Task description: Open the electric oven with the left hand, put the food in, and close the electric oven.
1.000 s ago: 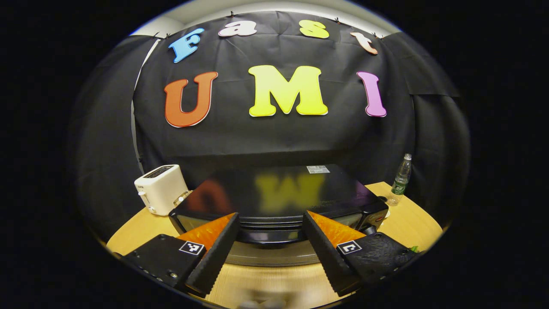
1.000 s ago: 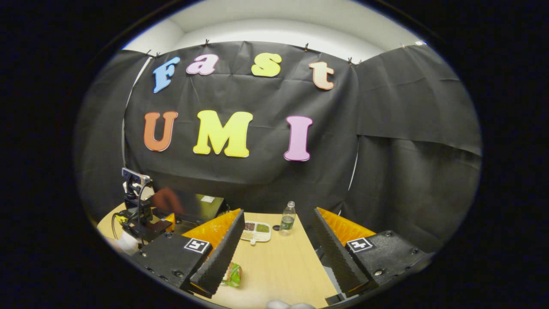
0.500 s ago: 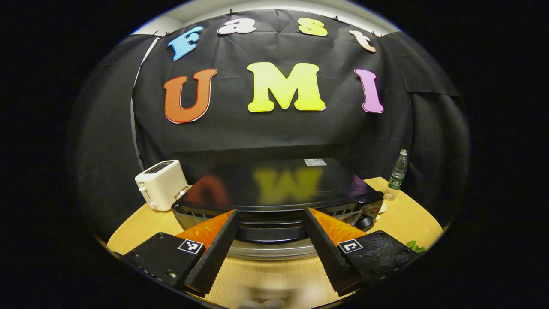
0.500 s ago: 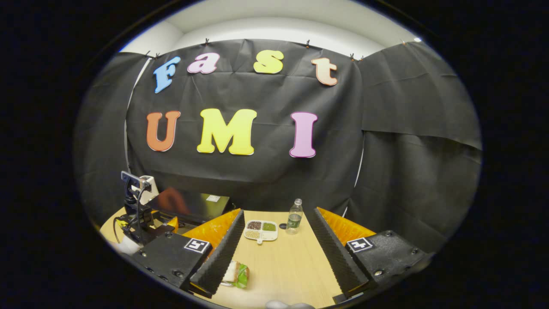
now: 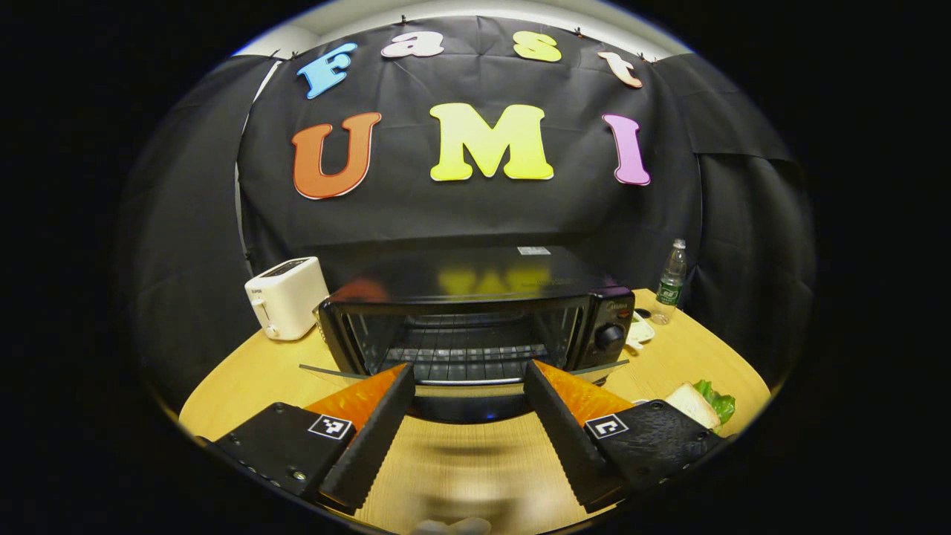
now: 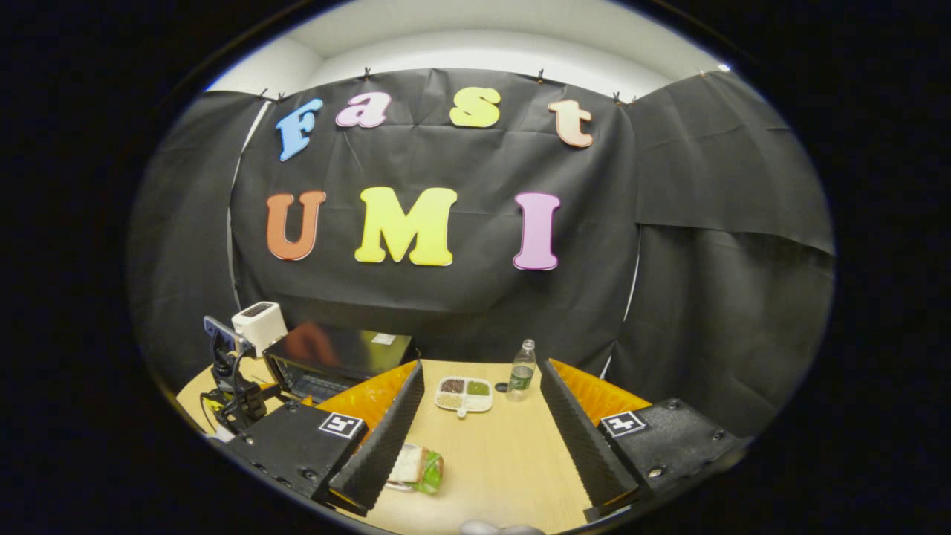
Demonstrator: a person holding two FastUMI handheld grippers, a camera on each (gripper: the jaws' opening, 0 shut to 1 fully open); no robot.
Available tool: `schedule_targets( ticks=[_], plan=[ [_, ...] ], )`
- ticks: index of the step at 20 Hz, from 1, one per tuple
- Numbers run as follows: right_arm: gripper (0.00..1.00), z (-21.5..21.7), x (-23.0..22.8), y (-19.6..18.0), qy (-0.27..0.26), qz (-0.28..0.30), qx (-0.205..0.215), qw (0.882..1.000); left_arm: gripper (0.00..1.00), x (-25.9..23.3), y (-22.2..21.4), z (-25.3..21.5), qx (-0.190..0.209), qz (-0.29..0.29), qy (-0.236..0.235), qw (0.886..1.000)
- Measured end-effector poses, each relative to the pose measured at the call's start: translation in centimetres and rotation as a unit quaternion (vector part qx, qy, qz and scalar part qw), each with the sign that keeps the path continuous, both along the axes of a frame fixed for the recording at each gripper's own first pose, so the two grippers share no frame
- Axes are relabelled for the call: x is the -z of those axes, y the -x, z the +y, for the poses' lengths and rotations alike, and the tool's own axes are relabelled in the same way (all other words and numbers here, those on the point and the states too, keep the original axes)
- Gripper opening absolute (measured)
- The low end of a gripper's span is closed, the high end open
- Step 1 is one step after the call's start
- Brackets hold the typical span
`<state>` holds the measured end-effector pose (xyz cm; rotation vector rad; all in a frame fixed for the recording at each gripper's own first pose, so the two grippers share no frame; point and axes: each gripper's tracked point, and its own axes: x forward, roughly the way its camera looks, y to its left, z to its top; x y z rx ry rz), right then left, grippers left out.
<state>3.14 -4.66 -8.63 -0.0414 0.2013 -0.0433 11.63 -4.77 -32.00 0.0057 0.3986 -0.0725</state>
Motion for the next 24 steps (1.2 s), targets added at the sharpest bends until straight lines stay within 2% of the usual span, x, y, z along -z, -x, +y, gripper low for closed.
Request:
schedule_targets(
  ticks=[6,7,8,9,10,11,12,18,22,24],
  plan=[
    [0.96,-0.4,1.1,2.0,0.003,0.009,0.001,1.0,0.98,1.6,2.2,0.0,-0.003,0.012,-0.001,1.0],
    [1.0,-0.5,1.3,2.3,0.002,0.011,0.002,1.0,0.98,1.9,2.4,0.1,-0.004,0.014,-0.001,1.0],
    [1.0,-0.6,1.5,2.6,0.001,0.013,0.002,1.0,0.98,2.1,2.7,0.1,-0.005,0.015,-0.001,1.0],
    [0.96,-0.8,1.7,2.8,0.001,0.014,0.003,1.0,0.98,2.3,3.1,0.1,-0.006,0.016,-0.003,1.0],
    [1.0,-0.7,1.9,2.9,0.001,0.017,0.003,1.0,0.98,2.5,3.2,0.0,-0.007,0.017,-0.003,1.0],
    [1.0,-0.9,2.2,3.3,0.001,0.019,0.003,1.0,0.98,2.8,3.4,0.0,-0.009,0.019,-0.002,1.0],
    [0.96,-1.0,2.5,3.5,0.002,0.021,0.004,1.0,0.98,3.0,3.7,0.0,-0.01,0.019,-0.001,1.0],
    [0.96,-1.6,3.9,4.3,0.002,0.033,0.006,0.999,0.98,4.6,5.0,0.1,-0.011,0.025,-0.003,1.0],
    [0.96,-2.1,4.3,4.4,0.003,0.033,0.01,0.999,0.98,6.8,6.3,0.1,-0.017,0.048,-0.001,0.999],
    [0.96,-2.4,4.5,4.5,0.006,0.033,0.011,0.999,0.98,8.5,7.3,0.2,-0.023,0.075,0.018,0.997]
  ],
)
